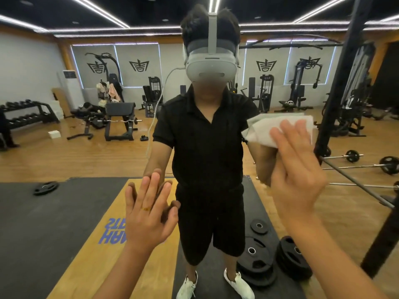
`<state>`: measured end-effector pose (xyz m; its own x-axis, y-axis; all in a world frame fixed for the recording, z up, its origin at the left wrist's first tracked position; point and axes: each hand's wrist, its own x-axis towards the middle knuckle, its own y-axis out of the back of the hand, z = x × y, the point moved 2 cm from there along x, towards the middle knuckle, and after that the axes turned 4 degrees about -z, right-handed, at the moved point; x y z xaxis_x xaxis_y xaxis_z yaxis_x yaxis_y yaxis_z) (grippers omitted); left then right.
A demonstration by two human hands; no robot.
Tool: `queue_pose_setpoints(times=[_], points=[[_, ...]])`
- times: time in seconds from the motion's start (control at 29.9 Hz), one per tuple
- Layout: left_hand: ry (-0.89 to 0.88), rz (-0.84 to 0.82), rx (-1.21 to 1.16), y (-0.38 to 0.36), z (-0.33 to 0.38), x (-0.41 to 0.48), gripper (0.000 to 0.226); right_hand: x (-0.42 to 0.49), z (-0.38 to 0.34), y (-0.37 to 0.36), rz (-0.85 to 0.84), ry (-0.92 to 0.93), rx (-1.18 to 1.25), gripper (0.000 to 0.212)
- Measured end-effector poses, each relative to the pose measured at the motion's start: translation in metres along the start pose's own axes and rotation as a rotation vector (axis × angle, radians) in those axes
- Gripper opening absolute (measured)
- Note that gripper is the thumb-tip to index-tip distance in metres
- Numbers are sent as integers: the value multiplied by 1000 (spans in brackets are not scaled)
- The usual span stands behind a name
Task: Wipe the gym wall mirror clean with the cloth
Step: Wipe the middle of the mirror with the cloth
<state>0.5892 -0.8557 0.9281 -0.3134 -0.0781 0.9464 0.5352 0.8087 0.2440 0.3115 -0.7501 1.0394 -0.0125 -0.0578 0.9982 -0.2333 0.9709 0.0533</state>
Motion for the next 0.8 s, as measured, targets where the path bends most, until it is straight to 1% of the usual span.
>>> queue_pose_setpoints(times=[0.07,0.13,0.23,0.3,0.37,0.4,0.43,0.53,0.64,0.7,0.8], points=[[13,-2,-6,0,0,0,65,-37,-12,-5,-47,-28,12,27],[22,-11,-10,1,0,0,65,-70,-21,-8,-115,1,18,28],[24,-23,-30,3,-1,2,59,-83,-15,-8,-132,56,11,39],[101,-17,-76,6,8,3,52,-83,-13,-7,-152,58,33,48],[231,16,-157,8,30,6,48,-85,-12,-7,-198,50,68,51],[267,30,-195,7,44,9,48,-86,-13,-8,-222,57,78,52],[268,33,-227,5,61,11,48,-86,-12,-7,-239,71,83,50],[183,0,-282,-5,105,22,53,-78,-4,-3,-242,130,103,35],[213,-48,-283,-18,128,32,58,-66,12,9,-254,224,83,31],[247,-88,-217,-28,137,31,60,-53,30,20,-259,215,50,33],[264,-80,-135,-38,139,28,64,-17,68,43,-162,126,-9,34]])
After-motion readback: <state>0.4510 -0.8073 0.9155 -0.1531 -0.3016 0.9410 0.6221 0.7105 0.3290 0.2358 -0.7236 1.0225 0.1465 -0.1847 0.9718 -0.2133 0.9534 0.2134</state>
